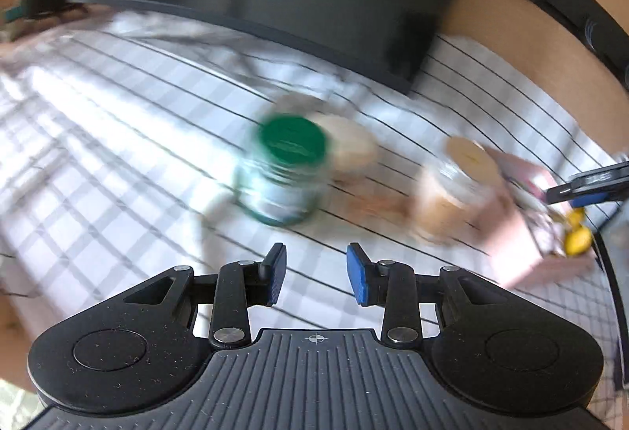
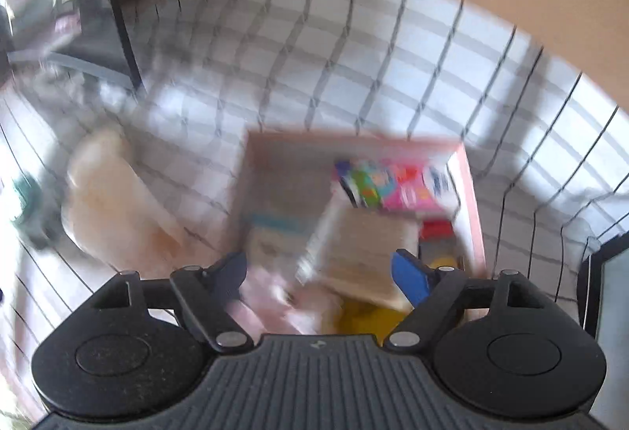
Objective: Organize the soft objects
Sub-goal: 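Move both tools toward the round beige pouch beside the green-lidded jar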
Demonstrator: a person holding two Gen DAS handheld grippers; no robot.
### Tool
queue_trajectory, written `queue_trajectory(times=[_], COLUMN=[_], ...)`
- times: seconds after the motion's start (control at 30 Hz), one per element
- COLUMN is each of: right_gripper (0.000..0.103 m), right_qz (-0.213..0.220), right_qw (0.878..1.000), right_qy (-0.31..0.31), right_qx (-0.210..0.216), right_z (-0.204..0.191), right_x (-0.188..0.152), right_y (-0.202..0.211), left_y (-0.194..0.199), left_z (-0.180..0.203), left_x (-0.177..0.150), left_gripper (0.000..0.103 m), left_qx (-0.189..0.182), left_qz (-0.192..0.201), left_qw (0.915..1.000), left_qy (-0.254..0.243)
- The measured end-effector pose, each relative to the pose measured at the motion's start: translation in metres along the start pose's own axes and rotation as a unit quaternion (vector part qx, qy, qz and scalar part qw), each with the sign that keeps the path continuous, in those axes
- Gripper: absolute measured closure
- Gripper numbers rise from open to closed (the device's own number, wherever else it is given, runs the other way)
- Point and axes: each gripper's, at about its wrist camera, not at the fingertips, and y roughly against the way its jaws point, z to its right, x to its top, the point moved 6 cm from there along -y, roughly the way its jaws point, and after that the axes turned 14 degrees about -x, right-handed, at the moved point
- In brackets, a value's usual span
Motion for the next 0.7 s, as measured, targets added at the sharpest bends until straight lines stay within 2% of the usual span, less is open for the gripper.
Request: queue_trajectory(times=[0.13,0.3,0.43,0.53,0.6,0.7], right_gripper=[0.015,0.010,0.006,0.000,0.000,0.000], right_qz=[0.062,0.132,0.166,0.200,0.197,0.148], right_qw=[0.998,0.988,0.977,0.971,0.971,0.978], right_qy=[-0.001,0.030,0.041,0.050,0.066,0.090], right_qx=[0.014,0.080,0.124,0.125,0.122,0.120], right_z=[-0.030,-0.107,-0.163,-0.191,-0.204,-0.214], right_x=[0.041,0.089,0.115,0.129,0.133,0.124], right_y=[0.058,0.137,0.182,0.202,0.196,0.164], left_y=[0.032,0.063,0.076,0.075,0.065,0.035], left_z=[-0.031,-0.047,-0.048,-0.049,-0.047,-0.048], left_x=[0.032,0.092,0.143,0.178,0.191,0.194], left_gripper=[0.066,0.066,0.066,0.066,0.066,0.066], left_qx=[0.021,0.019,-0.005,-0.030,-0.051,-0.099], left_qz=[0.038,0.077,0.072,0.061,0.046,0.010], left_qw=[0.9989,0.9952,0.9953,0.9959,0.9954,0.9936], left_qy=[-0.016,-0.057,-0.065,-0.059,-0.067,-0.053])
